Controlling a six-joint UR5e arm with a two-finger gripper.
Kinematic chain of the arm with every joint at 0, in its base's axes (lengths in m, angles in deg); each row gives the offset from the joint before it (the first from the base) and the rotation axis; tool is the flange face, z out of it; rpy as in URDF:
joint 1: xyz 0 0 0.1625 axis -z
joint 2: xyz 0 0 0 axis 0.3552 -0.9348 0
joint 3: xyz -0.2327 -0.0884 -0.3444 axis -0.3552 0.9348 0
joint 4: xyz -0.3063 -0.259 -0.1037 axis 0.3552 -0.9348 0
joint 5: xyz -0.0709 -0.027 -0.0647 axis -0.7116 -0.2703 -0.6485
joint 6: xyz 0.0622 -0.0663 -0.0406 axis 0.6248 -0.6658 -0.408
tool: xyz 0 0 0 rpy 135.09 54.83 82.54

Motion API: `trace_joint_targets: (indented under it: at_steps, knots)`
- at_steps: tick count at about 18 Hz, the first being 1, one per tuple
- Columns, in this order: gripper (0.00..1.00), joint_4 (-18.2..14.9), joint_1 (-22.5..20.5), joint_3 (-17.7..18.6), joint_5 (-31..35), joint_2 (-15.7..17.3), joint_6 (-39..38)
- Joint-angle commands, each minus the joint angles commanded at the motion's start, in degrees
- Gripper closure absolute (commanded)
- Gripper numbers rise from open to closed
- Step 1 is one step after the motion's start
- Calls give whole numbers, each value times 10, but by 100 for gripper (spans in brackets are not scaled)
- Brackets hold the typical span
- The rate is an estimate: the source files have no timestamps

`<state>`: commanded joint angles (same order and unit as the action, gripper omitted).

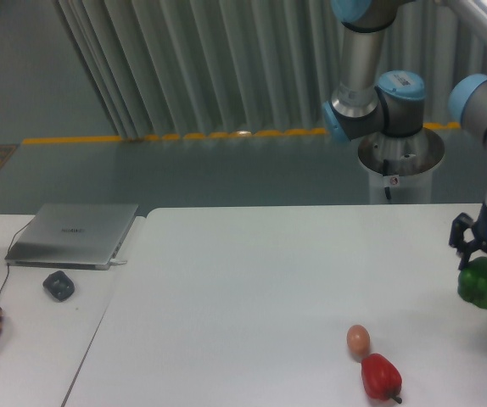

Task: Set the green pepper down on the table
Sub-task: 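Bring the gripper holding the green pepper over the table, then lower the green pepper onto the table beside the red pepper, then open the gripper and lift it off the green pepper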

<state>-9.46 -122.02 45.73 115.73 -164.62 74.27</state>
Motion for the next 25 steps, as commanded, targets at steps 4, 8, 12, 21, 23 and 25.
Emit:
trace_joint_targets:
  at_steps: [4, 8, 12, 21, 23, 25]
  knots:
    - [47, -1, 13, 18, 3, -18, -1]
    - [44, 0, 15, 24, 10, -18, 0]
    - [36, 0, 19, 26, 10, -22, 0]
    - [0, 7, 19, 23, 12, -19, 2]
    - [0, 32, 19, 19, 11, -12, 4]
    - [0, 58, 19, 18, 12, -4, 36]
